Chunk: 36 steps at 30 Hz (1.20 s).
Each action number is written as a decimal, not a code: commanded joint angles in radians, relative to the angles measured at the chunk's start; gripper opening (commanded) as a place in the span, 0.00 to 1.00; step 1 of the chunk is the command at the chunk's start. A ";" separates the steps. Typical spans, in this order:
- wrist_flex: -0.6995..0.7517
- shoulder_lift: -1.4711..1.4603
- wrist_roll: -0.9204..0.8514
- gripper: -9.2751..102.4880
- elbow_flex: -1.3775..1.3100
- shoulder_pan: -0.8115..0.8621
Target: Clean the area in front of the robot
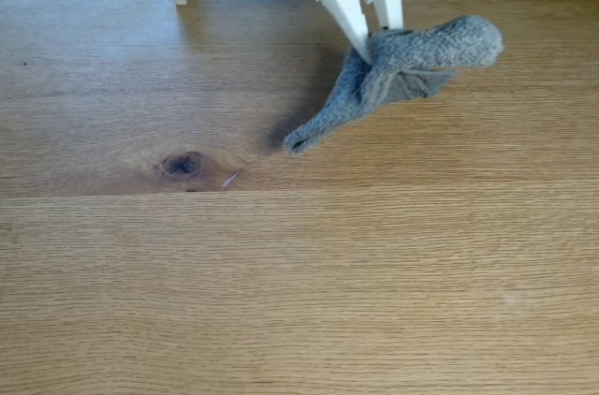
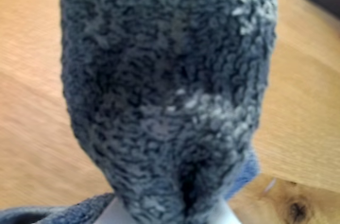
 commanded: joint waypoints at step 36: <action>0.517 -0.617 -0.359 0.08 -0.977 0.703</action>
